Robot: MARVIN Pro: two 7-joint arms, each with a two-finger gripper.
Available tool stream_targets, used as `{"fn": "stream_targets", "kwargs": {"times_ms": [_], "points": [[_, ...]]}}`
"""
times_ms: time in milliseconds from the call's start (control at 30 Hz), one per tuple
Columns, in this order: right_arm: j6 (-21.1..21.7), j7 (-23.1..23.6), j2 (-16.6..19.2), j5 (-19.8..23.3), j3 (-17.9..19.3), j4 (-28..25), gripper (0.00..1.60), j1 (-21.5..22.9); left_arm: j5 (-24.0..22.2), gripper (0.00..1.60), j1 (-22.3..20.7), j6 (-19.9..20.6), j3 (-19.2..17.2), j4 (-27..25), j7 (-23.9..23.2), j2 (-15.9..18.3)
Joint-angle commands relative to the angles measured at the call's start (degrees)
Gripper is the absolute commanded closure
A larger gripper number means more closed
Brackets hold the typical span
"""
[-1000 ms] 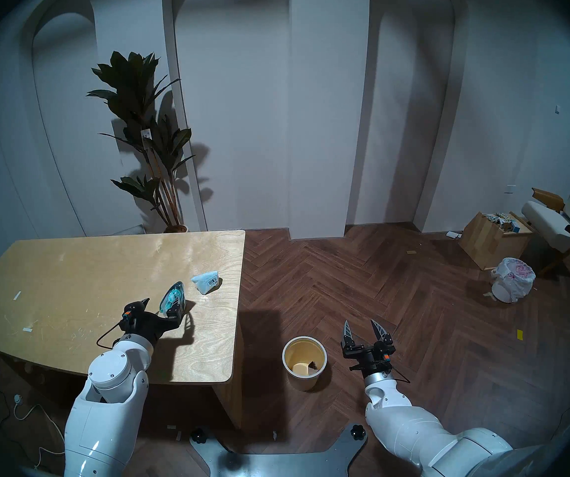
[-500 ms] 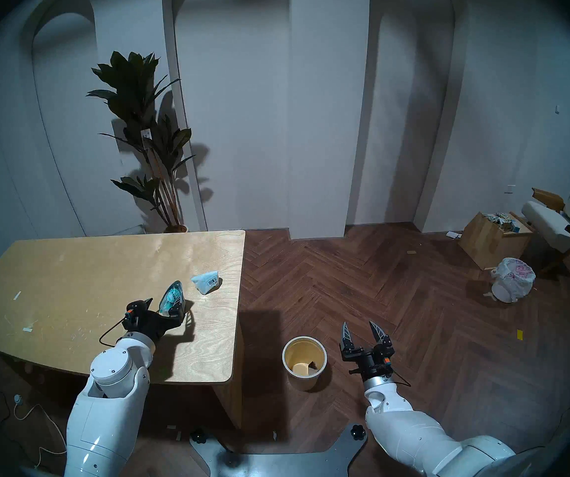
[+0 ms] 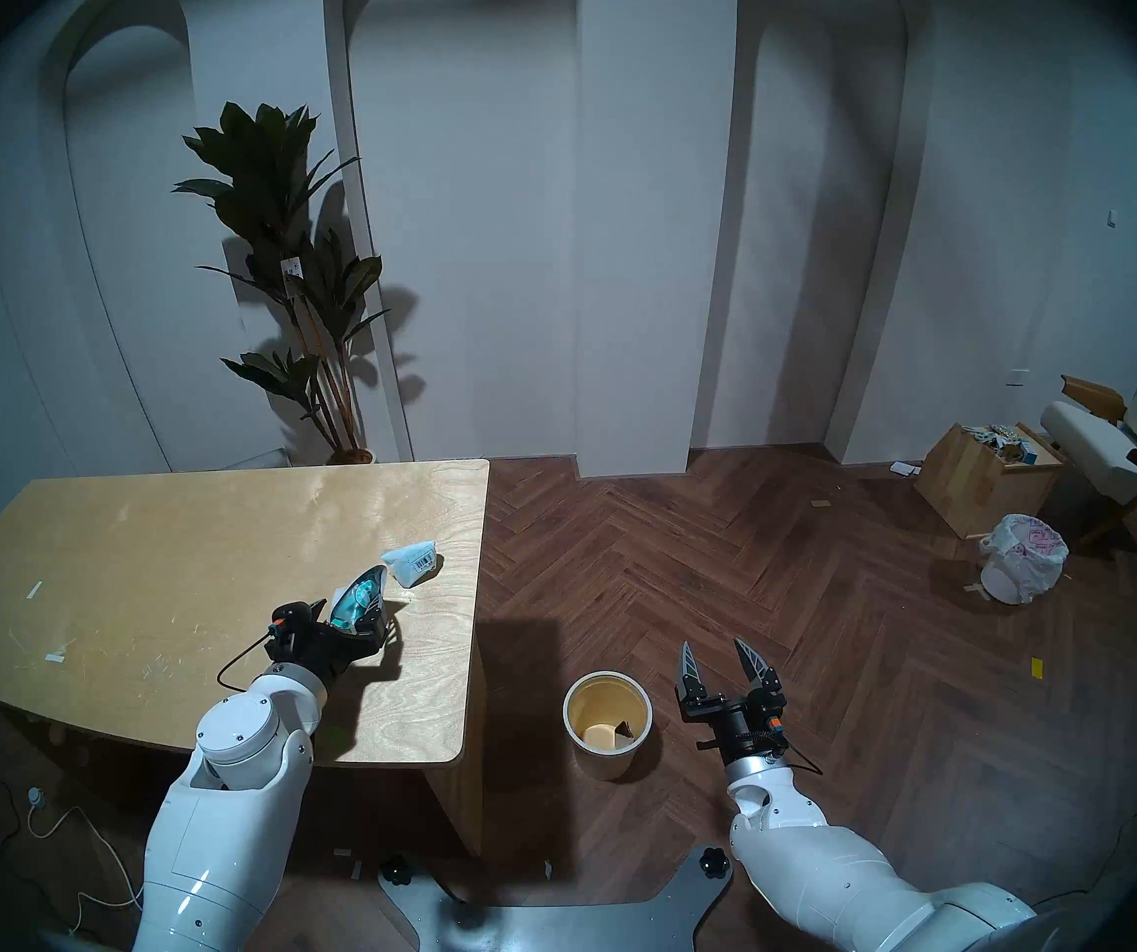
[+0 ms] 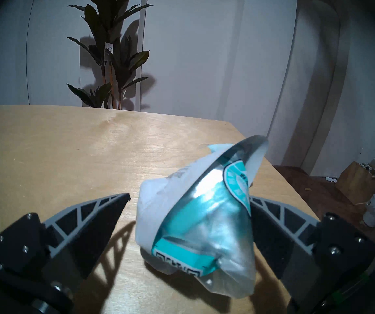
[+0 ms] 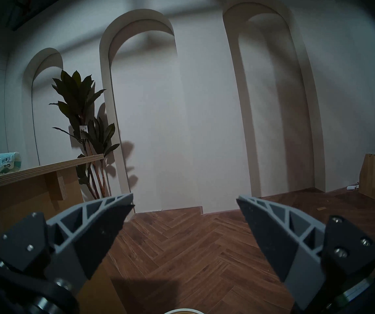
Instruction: Put the trash into the trash bin on the ground
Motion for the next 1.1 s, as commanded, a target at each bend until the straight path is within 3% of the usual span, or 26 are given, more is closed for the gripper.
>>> {"fn": "stream_targets", "kwargs": {"times_ms": [0, 433, 1067], "points": [[-0.65, 0.66, 0.92, 0.36, 0.31, -4.1, 0.0, -1.57, -0.35, 1.6, -2.02, 0.14, 0.1, 0.92, -0.32, 0.1], [-0.65, 1.79, 2.81, 1.57, 1.04, -10.43, 0.0, -4.8, -1.66, 1.6, -4.68, -0.61, -0.15, 0.74, -1.06, 1.07], [-0.65, 2.76, 6.33, 3.47, 2.34, -20.06, 0.0, -10.26, -3.56, 1.6, -10.19, -1.43, 1.07, -6.45, -3.22, 0.9]]}}
